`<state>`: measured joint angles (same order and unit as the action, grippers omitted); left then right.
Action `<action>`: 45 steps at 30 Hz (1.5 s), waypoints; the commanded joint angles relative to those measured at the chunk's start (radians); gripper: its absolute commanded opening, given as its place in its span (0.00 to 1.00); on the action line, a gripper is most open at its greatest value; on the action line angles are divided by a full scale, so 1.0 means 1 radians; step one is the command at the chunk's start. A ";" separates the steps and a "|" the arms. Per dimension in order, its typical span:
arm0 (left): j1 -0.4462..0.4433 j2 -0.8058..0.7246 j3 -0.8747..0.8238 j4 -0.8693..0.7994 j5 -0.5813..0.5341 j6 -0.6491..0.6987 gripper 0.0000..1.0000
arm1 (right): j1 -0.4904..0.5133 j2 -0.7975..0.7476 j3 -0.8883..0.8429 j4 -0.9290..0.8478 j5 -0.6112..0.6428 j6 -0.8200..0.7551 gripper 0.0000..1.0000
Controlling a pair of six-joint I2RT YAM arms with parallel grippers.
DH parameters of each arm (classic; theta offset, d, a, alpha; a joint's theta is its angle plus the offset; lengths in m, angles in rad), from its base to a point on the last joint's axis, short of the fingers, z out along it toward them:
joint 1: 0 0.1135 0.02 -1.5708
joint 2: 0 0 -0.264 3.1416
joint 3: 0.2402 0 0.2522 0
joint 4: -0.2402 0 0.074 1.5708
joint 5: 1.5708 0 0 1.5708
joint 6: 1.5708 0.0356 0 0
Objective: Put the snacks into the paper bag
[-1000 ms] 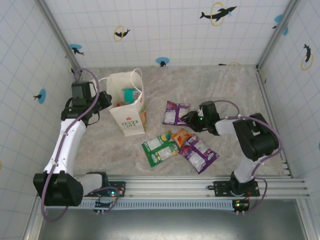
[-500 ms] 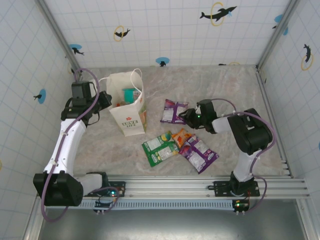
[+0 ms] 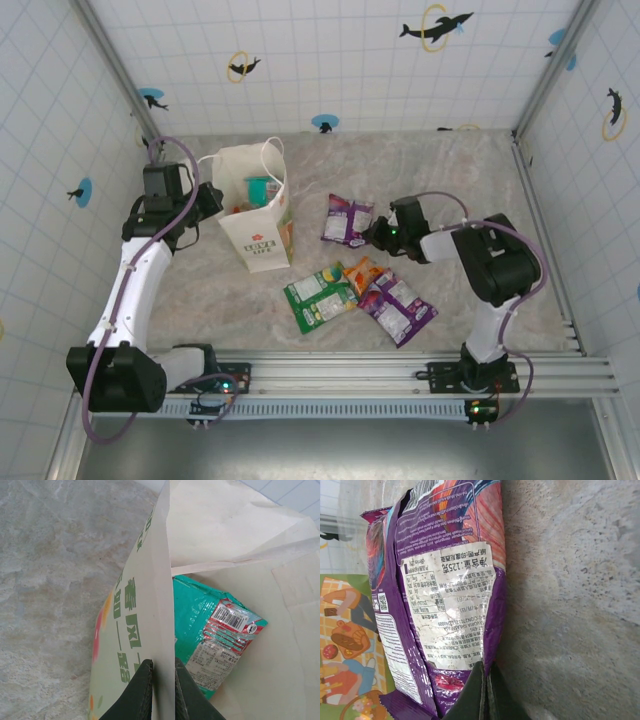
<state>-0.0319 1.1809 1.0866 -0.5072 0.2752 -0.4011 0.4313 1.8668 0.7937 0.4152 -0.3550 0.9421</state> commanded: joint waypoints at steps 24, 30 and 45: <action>-0.005 -0.002 0.007 0.004 0.007 0.004 0.14 | 0.192 -0.429 0.294 -0.427 0.500 -0.475 0.00; -0.005 -0.006 0.016 0.001 0.012 0.007 0.14 | 0.255 -0.428 0.418 -0.446 0.569 -0.565 0.00; -0.005 -0.007 0.021 0.001 0.018 0.007 0.14 | 0.397 -0.400 0.636 -0.274 0.661 -0.742 0.00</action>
<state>-0.0319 1.1805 1.0866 -0.5072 0.2768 -0.4011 0.7975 1.4807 1.3499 -0.0082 0.2634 0.2714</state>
